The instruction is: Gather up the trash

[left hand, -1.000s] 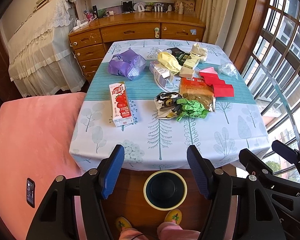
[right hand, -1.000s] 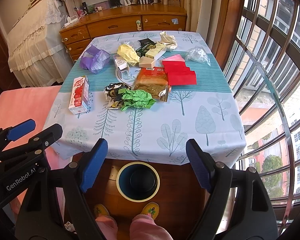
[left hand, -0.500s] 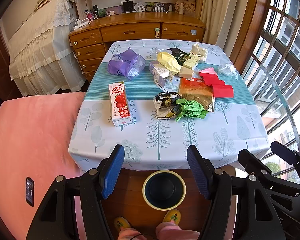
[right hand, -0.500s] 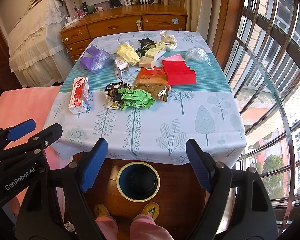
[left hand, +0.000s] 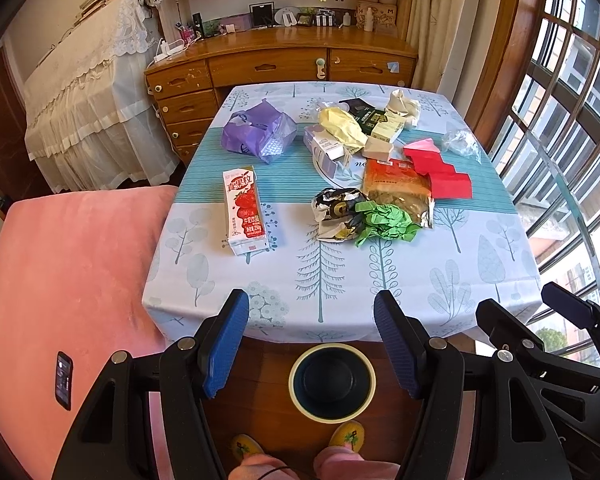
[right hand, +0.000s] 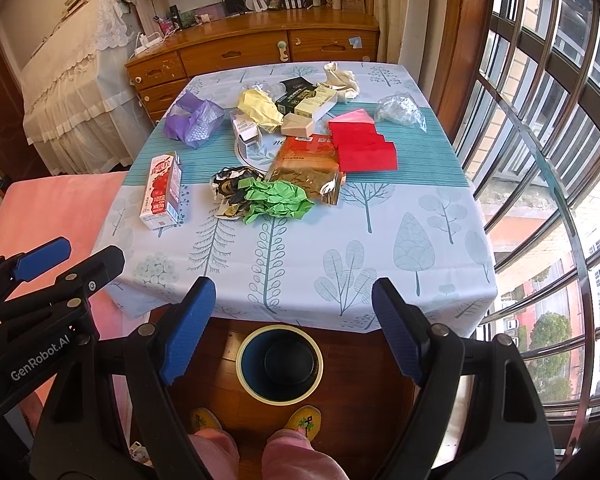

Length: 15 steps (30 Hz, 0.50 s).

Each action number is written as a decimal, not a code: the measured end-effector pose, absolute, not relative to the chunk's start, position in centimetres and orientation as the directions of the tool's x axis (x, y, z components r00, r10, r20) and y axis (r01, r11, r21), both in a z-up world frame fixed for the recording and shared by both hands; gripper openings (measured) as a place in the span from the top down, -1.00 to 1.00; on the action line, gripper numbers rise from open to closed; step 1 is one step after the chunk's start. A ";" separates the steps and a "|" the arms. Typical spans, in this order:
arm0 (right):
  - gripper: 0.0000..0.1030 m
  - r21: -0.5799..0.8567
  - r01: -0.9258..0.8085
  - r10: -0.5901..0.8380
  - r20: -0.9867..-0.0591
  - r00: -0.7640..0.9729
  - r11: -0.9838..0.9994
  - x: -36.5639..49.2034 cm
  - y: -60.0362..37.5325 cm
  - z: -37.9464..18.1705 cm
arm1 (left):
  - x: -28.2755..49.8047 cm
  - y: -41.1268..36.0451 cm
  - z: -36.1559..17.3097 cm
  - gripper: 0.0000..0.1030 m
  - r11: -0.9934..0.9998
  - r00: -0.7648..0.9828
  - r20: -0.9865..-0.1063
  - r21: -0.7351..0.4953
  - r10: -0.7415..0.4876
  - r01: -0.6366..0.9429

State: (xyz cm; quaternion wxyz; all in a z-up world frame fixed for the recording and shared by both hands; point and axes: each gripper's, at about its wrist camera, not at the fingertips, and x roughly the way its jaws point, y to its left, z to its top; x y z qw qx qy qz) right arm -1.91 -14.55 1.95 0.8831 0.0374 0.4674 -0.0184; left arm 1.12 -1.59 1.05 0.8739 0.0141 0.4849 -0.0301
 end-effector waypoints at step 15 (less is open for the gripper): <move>-0.54 0.092 0.027 0.061 -0.826 0.560 0.995 0.1 -13.7 1.3 | 2.6 0.3 0.2 -0.30 0.998 0.471 -0.880 -0.056 -0.065 0.032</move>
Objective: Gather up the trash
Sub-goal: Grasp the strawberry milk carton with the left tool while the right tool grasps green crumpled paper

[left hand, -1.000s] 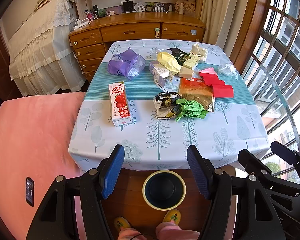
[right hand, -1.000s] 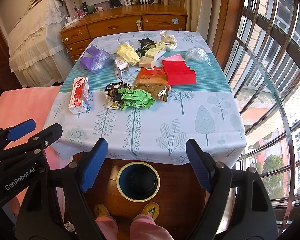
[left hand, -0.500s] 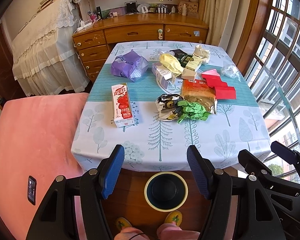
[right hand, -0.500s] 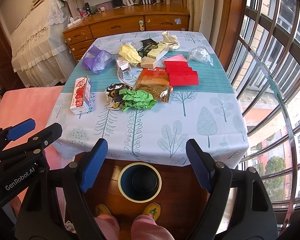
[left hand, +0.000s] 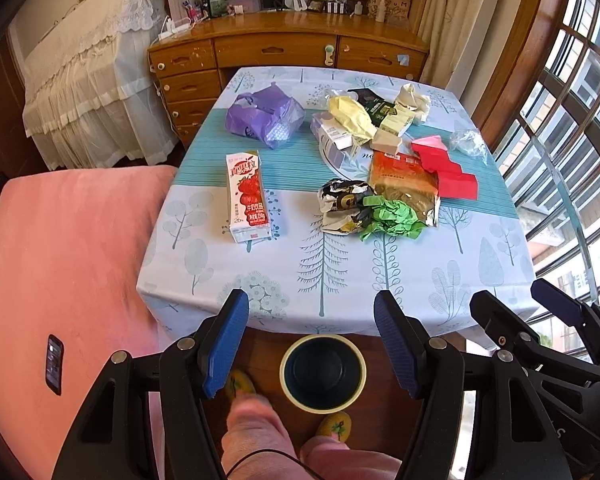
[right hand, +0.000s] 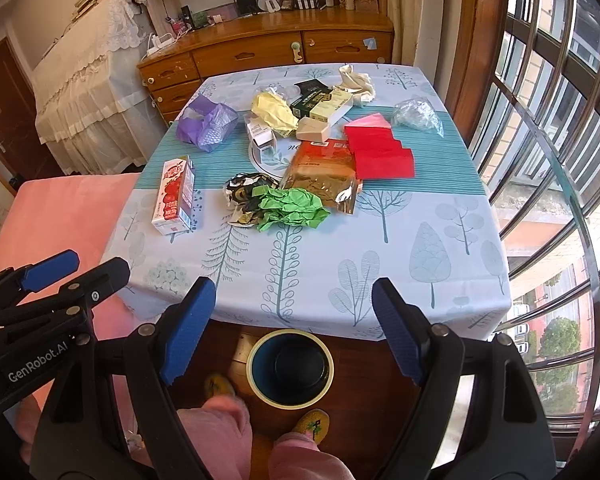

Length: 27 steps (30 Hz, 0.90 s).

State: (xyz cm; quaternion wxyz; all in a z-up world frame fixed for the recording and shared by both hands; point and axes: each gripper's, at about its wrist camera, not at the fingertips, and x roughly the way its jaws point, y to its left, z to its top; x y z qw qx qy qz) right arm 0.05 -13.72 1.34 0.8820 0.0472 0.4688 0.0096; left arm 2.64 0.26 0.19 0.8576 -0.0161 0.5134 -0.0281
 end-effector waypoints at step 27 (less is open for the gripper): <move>-0.48 0.330 0.538 0.170 -0.930 0.325 0.776 16.5 -17.5 -9.9 | 26.8 11.2 -12.2 -0.30 0.992 0.151 -0.982 -0.118 -0.111 -0.041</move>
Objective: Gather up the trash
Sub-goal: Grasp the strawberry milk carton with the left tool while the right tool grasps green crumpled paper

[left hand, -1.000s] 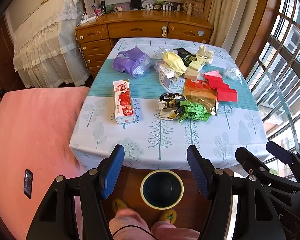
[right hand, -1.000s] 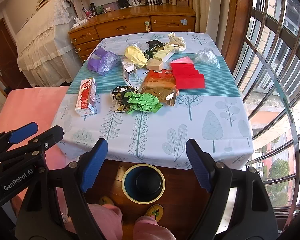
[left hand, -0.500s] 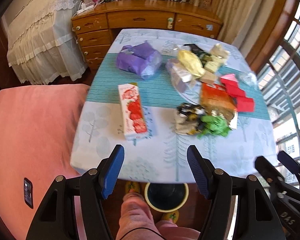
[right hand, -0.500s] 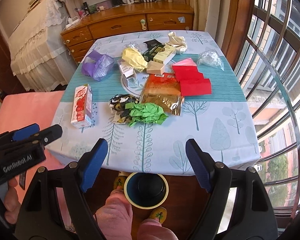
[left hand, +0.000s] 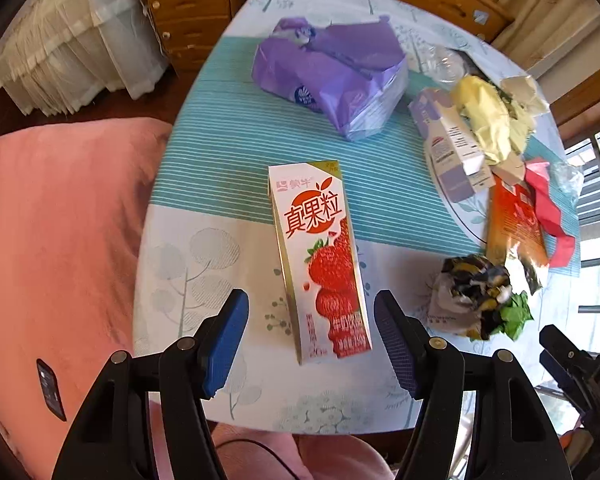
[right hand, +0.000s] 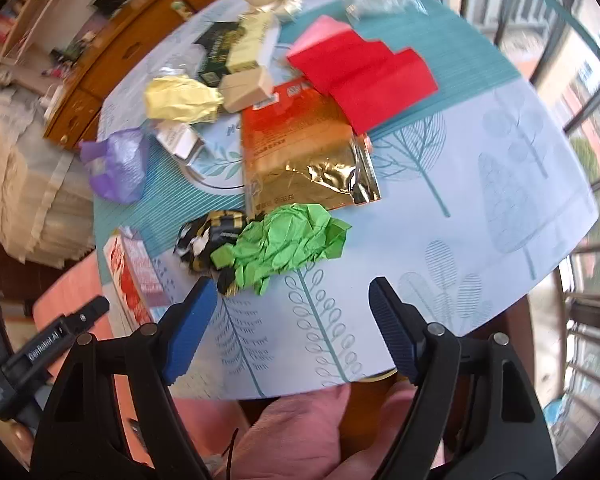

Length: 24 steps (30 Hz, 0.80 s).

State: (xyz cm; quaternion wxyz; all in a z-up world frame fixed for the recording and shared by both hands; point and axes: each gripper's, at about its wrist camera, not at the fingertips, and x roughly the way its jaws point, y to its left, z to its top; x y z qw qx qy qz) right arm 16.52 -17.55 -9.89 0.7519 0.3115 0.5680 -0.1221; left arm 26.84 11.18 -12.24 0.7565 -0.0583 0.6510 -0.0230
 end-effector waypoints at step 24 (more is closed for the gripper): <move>0.27 0.462 0.657 0.319 -0.887 0.334 0.596 19.3 -19.5 -15.6 | 32.8 9.5 -19.1 -0.02 0.996 0.010 -0.996 -0.084 -0.084 -0.035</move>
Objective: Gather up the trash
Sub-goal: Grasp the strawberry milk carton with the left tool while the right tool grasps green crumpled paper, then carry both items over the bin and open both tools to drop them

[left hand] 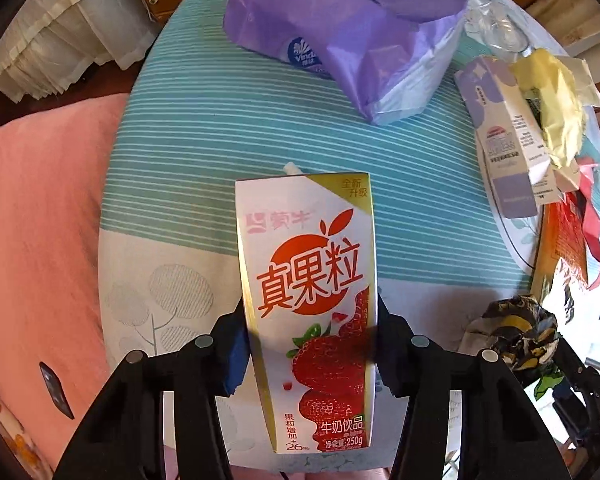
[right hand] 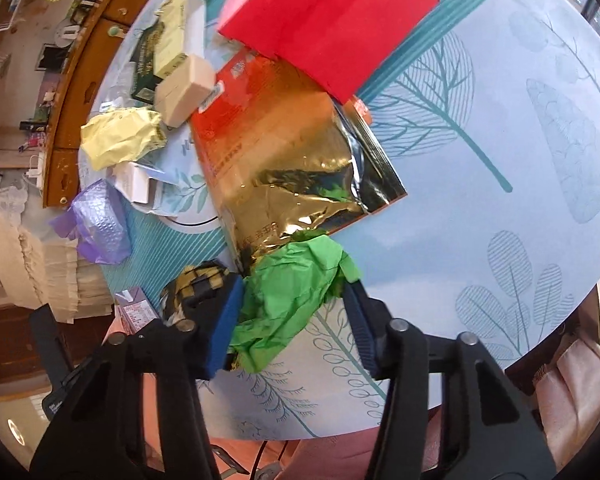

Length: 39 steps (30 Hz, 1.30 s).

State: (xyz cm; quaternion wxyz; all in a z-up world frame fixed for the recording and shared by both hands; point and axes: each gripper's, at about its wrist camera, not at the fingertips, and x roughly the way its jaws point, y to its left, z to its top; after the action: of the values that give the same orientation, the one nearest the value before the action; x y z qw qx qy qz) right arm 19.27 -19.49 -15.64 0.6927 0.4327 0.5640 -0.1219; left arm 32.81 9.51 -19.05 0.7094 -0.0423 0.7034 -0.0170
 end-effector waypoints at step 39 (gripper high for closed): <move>0.45 0.517 0.188 0.391 -0.798 0.458 0.835 -4.1 -19.8 -3.4 | -4.7 3.0 2.7 -0.02 0.961 0.584 -0.785 -0.051 -0.207 0.272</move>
State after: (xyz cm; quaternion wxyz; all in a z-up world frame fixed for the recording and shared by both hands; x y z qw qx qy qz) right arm -4.09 -19.80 -3.40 0.8064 0.2803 0.5169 0.0630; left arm -4.69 2.96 2.68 0.8893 0.0373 0.4355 -0.1346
